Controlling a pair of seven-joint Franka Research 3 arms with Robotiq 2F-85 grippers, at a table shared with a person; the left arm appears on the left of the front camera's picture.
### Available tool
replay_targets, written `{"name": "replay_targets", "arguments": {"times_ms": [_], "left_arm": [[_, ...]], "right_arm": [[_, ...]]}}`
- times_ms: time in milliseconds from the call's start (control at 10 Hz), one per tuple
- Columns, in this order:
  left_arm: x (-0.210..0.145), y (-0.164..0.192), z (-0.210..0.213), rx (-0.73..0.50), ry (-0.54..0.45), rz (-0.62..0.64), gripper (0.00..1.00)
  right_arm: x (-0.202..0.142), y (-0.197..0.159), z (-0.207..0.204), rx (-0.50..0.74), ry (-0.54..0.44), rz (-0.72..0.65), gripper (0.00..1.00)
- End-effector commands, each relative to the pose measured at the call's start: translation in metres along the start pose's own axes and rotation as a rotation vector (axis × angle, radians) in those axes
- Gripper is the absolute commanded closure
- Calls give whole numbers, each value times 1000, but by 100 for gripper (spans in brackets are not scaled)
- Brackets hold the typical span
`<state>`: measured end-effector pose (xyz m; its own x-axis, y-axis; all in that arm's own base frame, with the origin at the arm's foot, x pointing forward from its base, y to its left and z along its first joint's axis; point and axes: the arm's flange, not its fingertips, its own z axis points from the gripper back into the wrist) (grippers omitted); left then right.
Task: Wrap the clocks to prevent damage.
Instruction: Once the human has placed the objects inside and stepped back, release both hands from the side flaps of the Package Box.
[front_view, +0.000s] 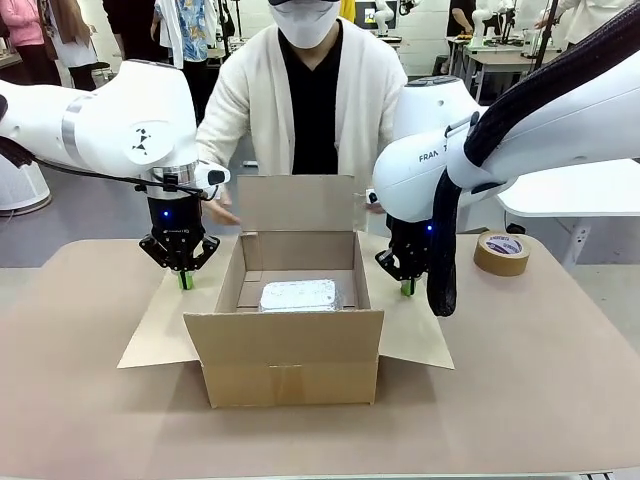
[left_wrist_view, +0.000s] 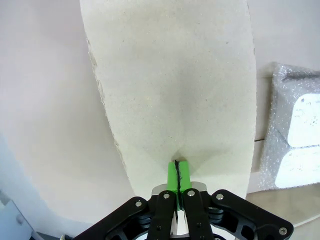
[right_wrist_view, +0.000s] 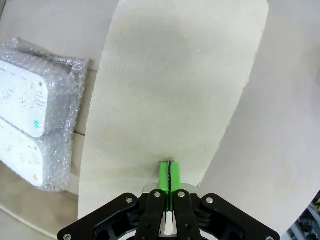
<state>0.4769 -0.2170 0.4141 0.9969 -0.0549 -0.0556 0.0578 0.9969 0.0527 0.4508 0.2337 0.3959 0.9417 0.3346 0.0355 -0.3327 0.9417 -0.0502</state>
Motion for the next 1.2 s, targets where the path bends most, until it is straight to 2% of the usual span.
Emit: {"name": "replay_targets", "arguments": {"times_ms": [0,1100], "left_arm": [[0,0,0,7,-3,-3,100],[0,0,0,7,-3,-3,100]], "right_arm": [[0,0,-1,-2,0,1,99],[0,0,-1,-2,0,1,99]]}}
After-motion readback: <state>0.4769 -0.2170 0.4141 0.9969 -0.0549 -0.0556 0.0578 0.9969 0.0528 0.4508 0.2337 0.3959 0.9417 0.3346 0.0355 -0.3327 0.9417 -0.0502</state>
